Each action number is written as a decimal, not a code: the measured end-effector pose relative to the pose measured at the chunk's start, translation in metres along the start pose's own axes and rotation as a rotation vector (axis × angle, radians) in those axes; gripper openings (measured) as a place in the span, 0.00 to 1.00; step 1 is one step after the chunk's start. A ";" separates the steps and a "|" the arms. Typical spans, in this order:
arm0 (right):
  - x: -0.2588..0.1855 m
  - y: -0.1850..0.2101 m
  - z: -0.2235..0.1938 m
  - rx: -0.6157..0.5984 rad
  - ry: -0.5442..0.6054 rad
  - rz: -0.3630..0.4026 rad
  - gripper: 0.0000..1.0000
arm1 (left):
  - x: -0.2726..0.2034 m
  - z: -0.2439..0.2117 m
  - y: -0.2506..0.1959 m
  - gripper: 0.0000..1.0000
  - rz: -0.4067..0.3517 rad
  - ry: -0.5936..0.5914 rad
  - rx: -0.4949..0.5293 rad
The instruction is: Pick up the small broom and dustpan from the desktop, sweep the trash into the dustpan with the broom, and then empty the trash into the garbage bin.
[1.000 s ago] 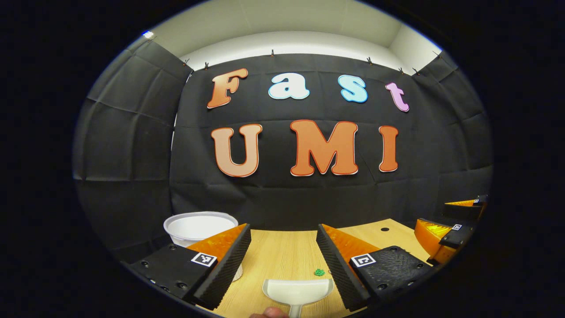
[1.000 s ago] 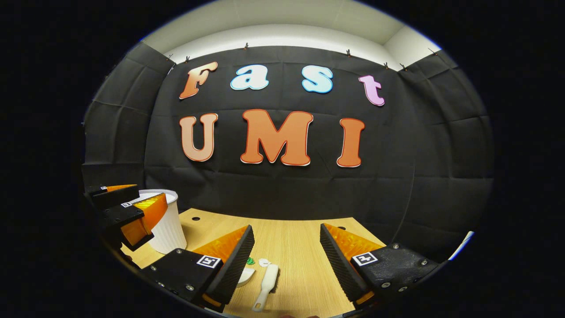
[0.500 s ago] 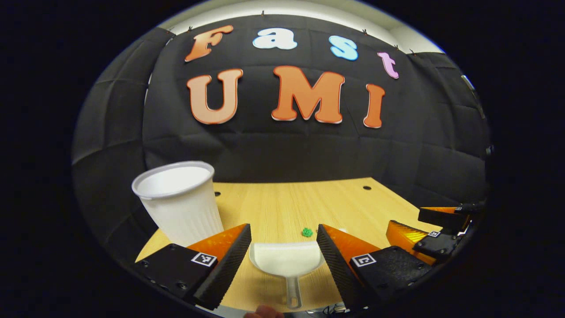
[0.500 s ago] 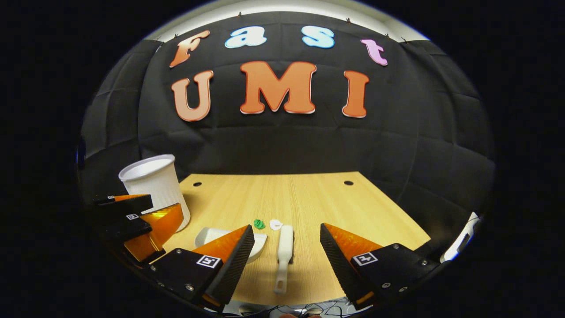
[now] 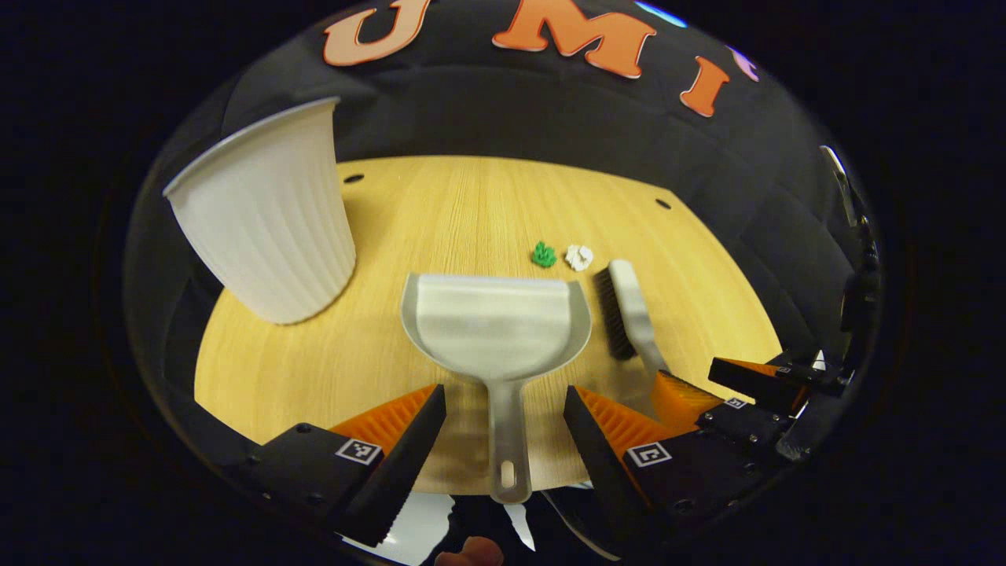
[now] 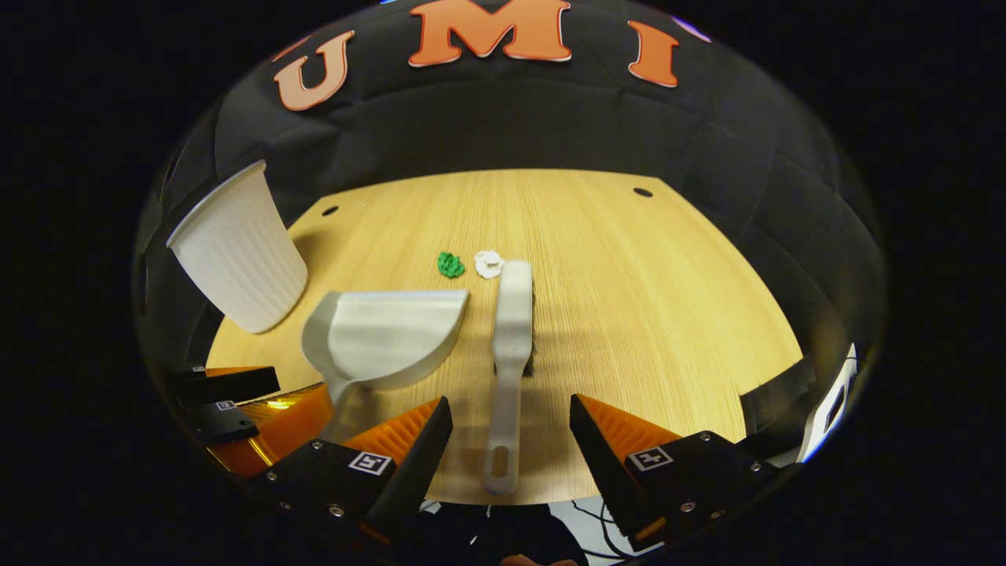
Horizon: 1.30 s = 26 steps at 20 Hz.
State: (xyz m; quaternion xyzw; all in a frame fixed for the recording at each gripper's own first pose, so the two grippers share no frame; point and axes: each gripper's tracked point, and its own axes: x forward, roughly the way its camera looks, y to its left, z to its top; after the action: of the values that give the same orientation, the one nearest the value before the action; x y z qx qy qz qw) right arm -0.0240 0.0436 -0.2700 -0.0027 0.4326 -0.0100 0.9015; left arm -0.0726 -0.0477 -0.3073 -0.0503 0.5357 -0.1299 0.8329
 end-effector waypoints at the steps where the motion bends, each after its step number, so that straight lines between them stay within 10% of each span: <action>1: 0.010 0.000 -0.003 -0.014 0.040 0.014 0.93 | 0.007 -0.006 0.003 0.98 0.006 0.053 -0.017; 14: 0.081 -0.004 0.008 -0.084 0.237 0.045 0.90 | 0.049 -0.023 0.020 0.98 0.072 0.450 -0.042; 20: 0.089 -0.007 0.008 -0.095 0.299 0.003 0.37 | 0.057 -0.024 0.020 0.37 0.059 0.524 0.025; 26: 0.093 -0.022 0.025 -0.074 0.334 0.002 0.23 | 0.052 -0.015 0.025 0.32 0.029 0.546 0.066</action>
State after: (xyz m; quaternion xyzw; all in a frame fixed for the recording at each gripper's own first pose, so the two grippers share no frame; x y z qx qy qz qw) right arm 0.0538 0.0196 -0.3267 -0.0338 0.5766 0.0065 0.8163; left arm -0.0618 -0.0367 -0.3648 0.0217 0.7364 -0.1440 0.6607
